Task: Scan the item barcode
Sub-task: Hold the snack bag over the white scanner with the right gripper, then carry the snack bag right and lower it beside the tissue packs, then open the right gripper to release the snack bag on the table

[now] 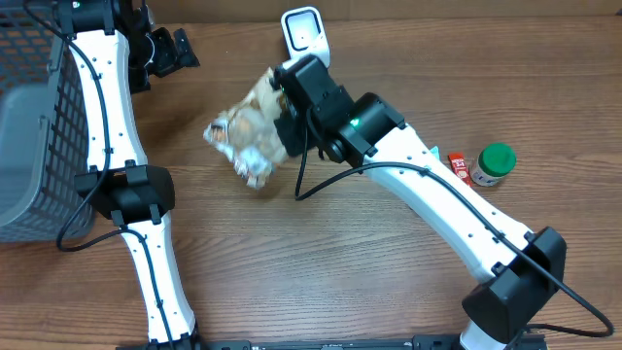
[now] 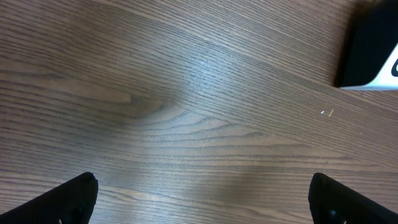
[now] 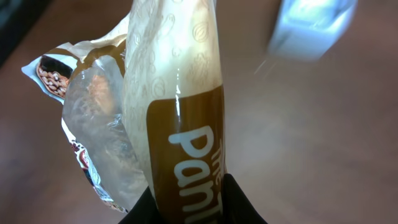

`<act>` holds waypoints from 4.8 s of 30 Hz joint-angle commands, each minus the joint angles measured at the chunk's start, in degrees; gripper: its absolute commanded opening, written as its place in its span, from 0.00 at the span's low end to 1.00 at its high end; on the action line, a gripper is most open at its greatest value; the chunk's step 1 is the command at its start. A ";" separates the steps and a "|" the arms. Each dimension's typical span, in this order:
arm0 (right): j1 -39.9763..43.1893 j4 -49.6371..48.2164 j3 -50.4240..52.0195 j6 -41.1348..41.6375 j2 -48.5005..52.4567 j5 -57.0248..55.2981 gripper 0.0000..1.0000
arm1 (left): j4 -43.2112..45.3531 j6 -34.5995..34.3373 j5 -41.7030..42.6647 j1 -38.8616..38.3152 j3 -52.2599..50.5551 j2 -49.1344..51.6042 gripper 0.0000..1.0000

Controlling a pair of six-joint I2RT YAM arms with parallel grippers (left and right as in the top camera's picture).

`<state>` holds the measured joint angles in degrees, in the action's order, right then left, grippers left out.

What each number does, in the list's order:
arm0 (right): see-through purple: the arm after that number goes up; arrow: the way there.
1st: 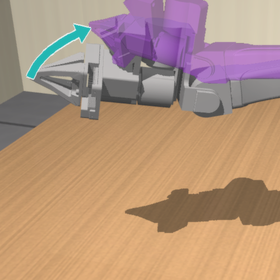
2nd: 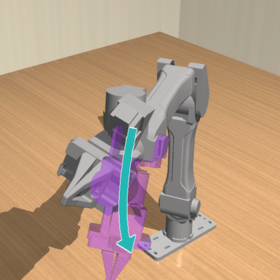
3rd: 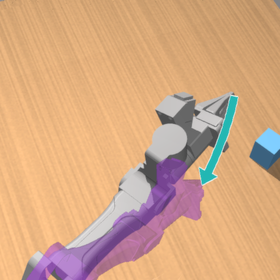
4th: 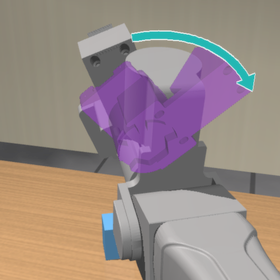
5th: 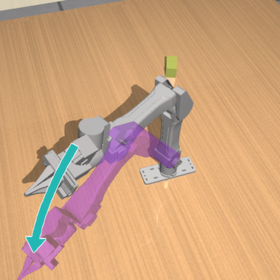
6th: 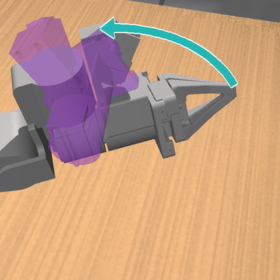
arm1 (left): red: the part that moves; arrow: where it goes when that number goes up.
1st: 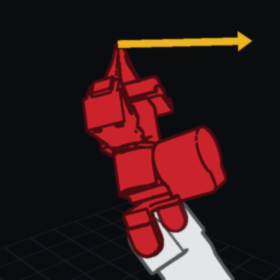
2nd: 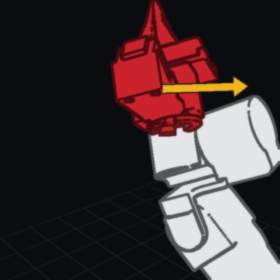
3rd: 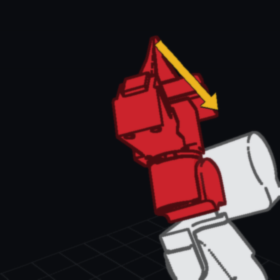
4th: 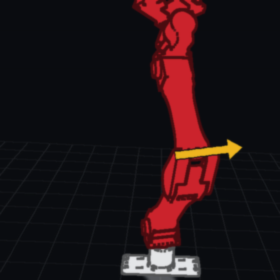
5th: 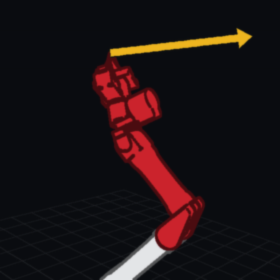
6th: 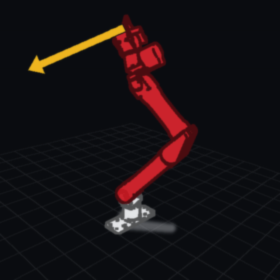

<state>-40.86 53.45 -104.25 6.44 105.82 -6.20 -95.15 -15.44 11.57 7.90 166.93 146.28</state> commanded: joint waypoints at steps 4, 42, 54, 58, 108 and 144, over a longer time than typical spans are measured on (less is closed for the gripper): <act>0.13 -14.78 -8.33 -19.34 -0.50 -24.76 0.04 | 0.02 0.22 -0.15 -0.09 1.01 -0.39 1.00; 12.98 -85.94 -8.22 -47.43 34.58 -20.74 0.04 | 0.02 0.22 -0.15 -0.09 1.01 -0.39 1.00; 10.54 -79.82 -8.22 -47.01 35.47 -27.17 0.04 | 0.02 0.22 -0.15 -0.09 1.01 -0.39 1.00; 9.07 -79.67 -8.22 -47.04 35.47 -27.39 0.04 | 0.02 0.22 -0.15 -0.09 1.01 -0.39 1.00; 5.11 -26.23 -8.22 -17.38 9.40 -24.70 0.04 | 0.02 0.22 -0.15 -0.09 1.01 -0.39 1.00; 19.71 21.62 4.50 -9.22 5.09 5.90 1.00 | 0.02 0.22 -0.15 -0.09 1.01 -0.39 1.00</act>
<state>-21.30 75.33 -100.03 -3.14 111.13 -0.80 -95.15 -15.44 11.57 7.90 166.93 146.28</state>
